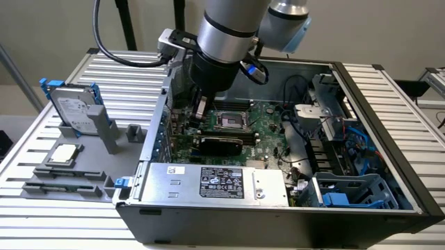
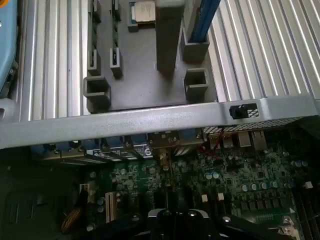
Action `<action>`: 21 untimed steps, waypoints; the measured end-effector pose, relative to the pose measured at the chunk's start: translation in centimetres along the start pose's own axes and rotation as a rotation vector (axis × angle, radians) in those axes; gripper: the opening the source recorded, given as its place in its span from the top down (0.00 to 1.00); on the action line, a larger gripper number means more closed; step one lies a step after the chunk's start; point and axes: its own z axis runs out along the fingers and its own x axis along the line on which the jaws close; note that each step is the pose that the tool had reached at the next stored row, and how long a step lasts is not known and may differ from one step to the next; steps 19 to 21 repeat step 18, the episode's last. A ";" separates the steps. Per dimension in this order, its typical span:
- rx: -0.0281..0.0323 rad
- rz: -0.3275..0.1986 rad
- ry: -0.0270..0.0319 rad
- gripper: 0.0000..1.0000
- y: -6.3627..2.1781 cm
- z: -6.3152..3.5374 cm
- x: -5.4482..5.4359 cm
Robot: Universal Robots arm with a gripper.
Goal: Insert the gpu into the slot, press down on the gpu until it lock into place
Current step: 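Insert the gpu into the slot, then press down on the gpu until it lock into place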
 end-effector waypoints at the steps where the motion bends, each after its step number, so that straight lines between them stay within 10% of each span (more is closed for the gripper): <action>1: 0.0140 -0.001 -0.0022 0.89 -0.11 -0.03 0.0; 7: 0.0933 -0.013 -0.0151 0.89 -0.63 -0.15 -0.1; 10: 0.1172 -0.024 -0.0199 0.89 -0.83 -0.23 -0.1; 21: 0.1216 -0.026 -0.0217 0.89 -0.91 -0.28 -0.1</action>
